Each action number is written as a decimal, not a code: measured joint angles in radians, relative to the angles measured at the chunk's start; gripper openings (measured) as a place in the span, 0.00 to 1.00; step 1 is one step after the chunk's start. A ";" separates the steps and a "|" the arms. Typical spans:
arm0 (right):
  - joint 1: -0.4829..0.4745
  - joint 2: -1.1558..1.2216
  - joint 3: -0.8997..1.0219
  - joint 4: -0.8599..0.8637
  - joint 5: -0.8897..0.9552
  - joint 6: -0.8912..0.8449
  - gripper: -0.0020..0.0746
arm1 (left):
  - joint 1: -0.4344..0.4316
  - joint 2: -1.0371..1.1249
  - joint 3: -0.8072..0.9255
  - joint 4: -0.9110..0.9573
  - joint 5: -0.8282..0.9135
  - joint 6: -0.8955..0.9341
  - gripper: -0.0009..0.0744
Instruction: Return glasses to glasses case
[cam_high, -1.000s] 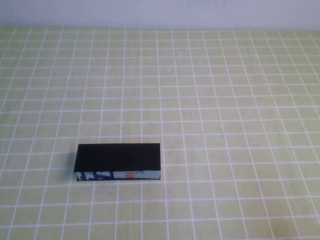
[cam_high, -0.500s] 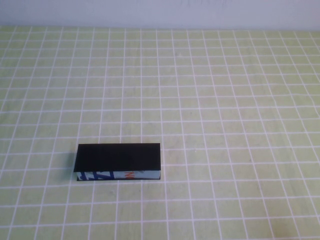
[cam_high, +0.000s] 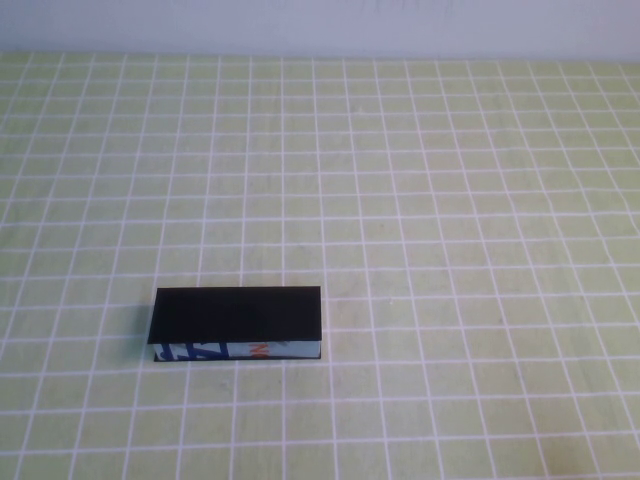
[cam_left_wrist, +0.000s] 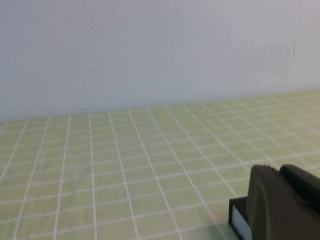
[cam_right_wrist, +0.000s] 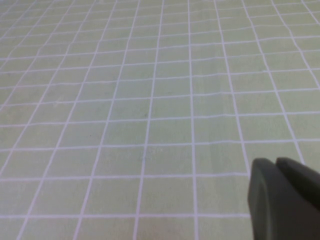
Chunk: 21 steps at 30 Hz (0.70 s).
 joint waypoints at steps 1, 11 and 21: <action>0.000 0.000 0.000 0.000 0.002 0.000 0.01 | 0.000 0.000 0.000 0.111 0.013 -0.097 0.01; 0.000 0.000 0.000 0.000 0.002 0.000 0.01 | 0.000 0.000 0.000 1.115 0.128 -1.105 0.01; 0.000 0.000 0.000 0.002 0.002 0.000 0.01 | 0.000 0.000 0.000 1.155 0.276 -1.150 0.01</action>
